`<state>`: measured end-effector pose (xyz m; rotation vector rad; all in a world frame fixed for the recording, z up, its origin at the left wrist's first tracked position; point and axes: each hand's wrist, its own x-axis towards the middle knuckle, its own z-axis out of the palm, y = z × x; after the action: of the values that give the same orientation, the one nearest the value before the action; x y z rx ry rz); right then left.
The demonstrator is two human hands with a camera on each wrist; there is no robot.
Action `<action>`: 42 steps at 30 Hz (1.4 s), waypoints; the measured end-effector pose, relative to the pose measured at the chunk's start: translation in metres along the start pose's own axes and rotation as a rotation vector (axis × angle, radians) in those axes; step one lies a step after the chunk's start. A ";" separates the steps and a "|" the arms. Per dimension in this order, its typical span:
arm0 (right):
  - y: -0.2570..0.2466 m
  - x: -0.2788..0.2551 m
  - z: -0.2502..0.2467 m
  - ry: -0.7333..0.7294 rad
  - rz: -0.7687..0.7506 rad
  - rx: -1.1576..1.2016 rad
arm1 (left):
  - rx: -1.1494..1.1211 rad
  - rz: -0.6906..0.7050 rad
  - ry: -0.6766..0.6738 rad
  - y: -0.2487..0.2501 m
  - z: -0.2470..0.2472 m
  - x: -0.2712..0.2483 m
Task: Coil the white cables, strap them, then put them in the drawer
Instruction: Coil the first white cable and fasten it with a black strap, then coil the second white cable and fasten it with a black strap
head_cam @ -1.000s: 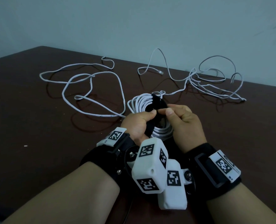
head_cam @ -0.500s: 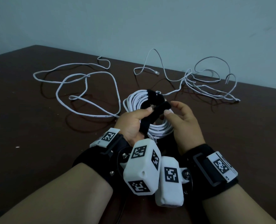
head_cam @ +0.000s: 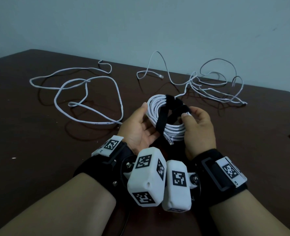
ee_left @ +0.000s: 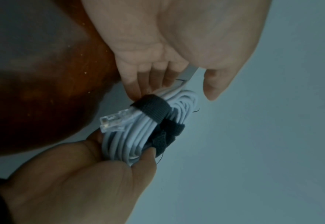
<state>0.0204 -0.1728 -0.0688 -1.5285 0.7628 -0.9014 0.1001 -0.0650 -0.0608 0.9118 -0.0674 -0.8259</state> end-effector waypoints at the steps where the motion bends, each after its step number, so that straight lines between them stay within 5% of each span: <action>1: 0.000 0.001 -0.001 0.011 0.003 0.006 | 0.007 -0.012 -0.006 0.000 0.000 0.000; 15: 0.000 0.004 -0.005 0.109 0.058 -0.003 | 0.008 -0.061 -0.048 -0.001 -0.001 0.003; 29: -0.007 0.003 -0.077 0.470 0.283 -0.048 | 0.037 -0.100 -0.077 -0.001 0.003 -0.001; 36: -0.028 -0.001 -0.097 0.350 0.406 -0.481 | 0.149 -0.046 -0.028 -0.007 0.009 -0.010; 42: -0.044 -0.009 -0.085 0.316 0.224 -0.573 | 0.236 0.026 -0.042 0.011 0.013 -0.021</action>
<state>-0.0585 -0.1999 -0.0211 -1.7588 1.4885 -0.8012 0.0872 -0.0557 -0.0388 1.1136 -0.2166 -0.8241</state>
